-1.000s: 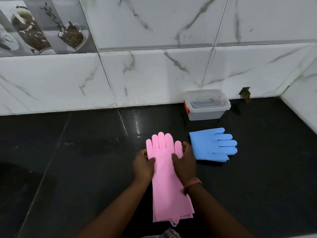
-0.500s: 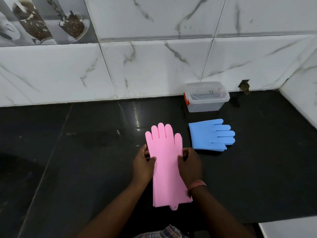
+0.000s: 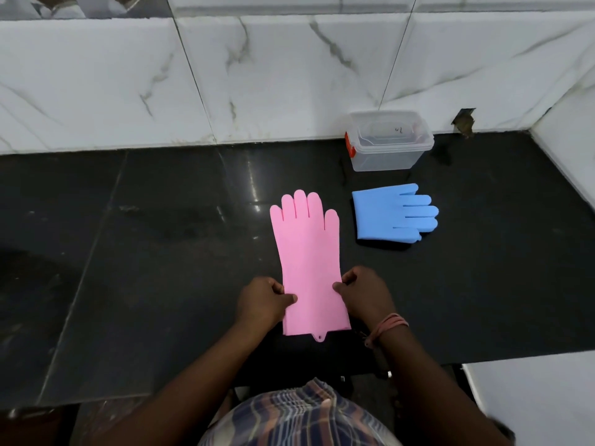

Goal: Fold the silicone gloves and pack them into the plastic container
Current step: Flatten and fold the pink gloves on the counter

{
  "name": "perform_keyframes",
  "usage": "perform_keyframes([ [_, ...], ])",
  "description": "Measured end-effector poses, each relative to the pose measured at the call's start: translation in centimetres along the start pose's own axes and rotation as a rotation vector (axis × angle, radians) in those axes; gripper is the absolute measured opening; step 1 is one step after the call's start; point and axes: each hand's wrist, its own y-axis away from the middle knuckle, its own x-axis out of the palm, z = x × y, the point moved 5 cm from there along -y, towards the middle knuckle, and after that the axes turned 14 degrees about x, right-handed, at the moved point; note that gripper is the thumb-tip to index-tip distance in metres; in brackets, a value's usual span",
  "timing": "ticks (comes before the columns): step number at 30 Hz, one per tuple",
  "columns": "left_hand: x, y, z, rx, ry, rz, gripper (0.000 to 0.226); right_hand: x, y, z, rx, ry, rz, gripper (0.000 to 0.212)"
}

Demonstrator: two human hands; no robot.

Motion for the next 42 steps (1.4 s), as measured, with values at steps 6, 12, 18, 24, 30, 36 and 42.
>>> perform_keyframes([
  [6, -0.6, 0.0, 0.2, -0.073, 0.103, -0.008, 0.02, -0.1, 0.4, -0.2, 0.057, -0.122, 0.1, 0.014],
  [12, -0.8, 0.5, -0.1, 0.004, -0.054, -0.027, 0.021, 0.2, 0.6, -0.6, 0.046, -0.048, 0.075, 0.02],
  [18, -1.2, 0.9, -0.8, 0.132, -0.143, -0.08, 0.022, 0.1, 0.3, -0.4, 0.049, -0.006, 0.093, 0.02],
  [24, -1.1, 1.4, -0.9, 0.193, -0.203, -0.073, 0.023, 0.4, 0.0, -0.3, 0.028, 0.064, 0.096, 0.021],
  [30, -1.5, 1.3, -0.8, 0.195, -0.308, -0.029, 0.028, 0.3, -0.4, 0.5, 0.003, 0.267, 0.066, 0.029],
  [36, -2.3, 0.0, -1.1, 0.217, -0.307, -0.06, 0.036, -0.7, 0.4, 2.3, -0.121, 0.205, -0.111, 0.018],
  [42, -0.9, -4.6, -5.0, 0.598, -0.456, -0.115, 0.049, 1.8, -0.9, 6.8, -0.458, 0.255, -0.293, 0.054],
])
